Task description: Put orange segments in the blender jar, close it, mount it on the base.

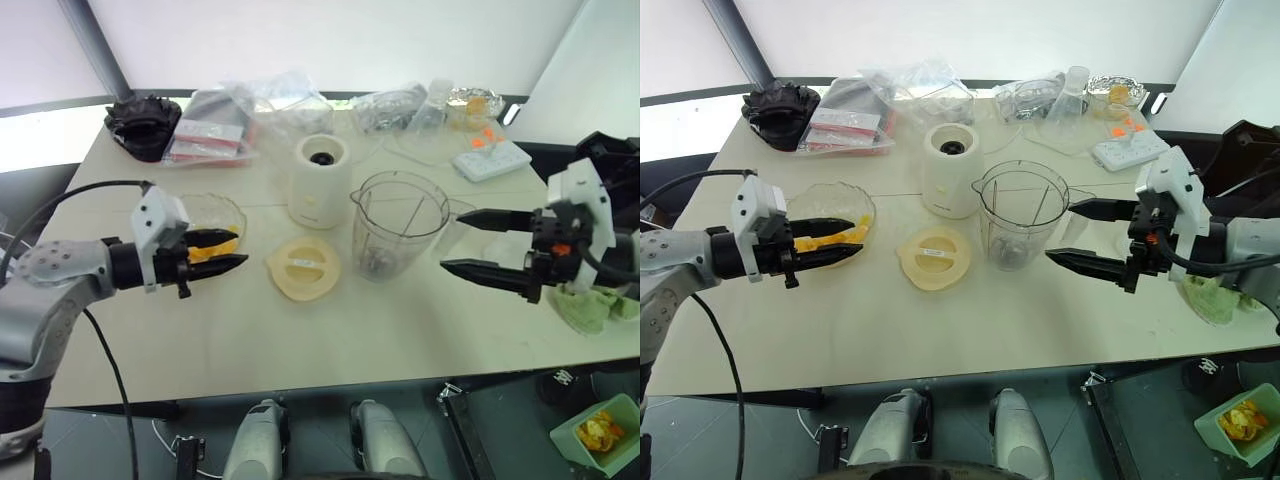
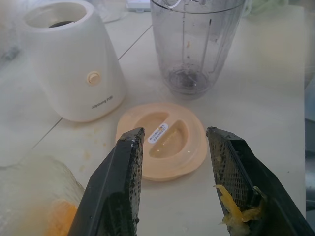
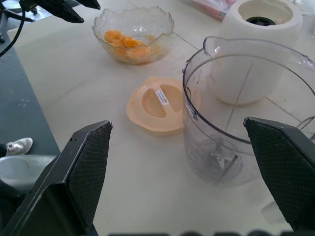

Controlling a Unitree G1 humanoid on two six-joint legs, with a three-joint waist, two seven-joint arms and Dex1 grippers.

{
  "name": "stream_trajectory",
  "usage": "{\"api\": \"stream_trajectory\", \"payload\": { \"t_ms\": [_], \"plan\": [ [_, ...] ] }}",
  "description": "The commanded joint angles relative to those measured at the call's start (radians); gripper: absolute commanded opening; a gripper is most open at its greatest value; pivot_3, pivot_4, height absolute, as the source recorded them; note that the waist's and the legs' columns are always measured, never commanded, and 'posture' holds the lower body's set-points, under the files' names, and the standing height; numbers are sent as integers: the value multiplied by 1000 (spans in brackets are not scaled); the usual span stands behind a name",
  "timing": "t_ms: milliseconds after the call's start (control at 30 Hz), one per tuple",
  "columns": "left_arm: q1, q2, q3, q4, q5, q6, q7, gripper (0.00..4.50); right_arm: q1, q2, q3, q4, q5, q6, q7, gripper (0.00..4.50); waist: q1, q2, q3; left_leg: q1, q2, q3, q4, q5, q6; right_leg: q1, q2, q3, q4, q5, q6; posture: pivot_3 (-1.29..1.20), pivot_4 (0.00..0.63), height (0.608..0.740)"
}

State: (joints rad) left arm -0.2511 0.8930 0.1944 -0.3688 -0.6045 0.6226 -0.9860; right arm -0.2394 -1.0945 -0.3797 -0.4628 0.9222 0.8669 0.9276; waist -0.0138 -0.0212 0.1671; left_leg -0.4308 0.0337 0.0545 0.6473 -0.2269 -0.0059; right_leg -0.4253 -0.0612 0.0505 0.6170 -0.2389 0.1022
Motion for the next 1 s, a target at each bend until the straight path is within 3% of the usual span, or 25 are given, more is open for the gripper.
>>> {"api": "stream_trajectory", "payload": {
  "t_ms": [33, 1000],
  "plan": [
    [-12, 8, 21, -32, -11, -19, -4, 2092, -22, -7, -10, -10, 2, -5, -2, 4458, 1, 0, 0, 0, 0, 0, 0, 0, 0, 0, 0, 0, 0, 0, 0, 0, 150, 740],
    [-44, 26, -3, -33, -20, 60, 31, 2092, -58, 31, 24, -16, 8, 2, -61, 4458, 0, 0, 0, 0, 0, 0, 0, 0, 0, 0, 1, 0, 1, 0, 0, 0, 150, 740]
  ]
}}
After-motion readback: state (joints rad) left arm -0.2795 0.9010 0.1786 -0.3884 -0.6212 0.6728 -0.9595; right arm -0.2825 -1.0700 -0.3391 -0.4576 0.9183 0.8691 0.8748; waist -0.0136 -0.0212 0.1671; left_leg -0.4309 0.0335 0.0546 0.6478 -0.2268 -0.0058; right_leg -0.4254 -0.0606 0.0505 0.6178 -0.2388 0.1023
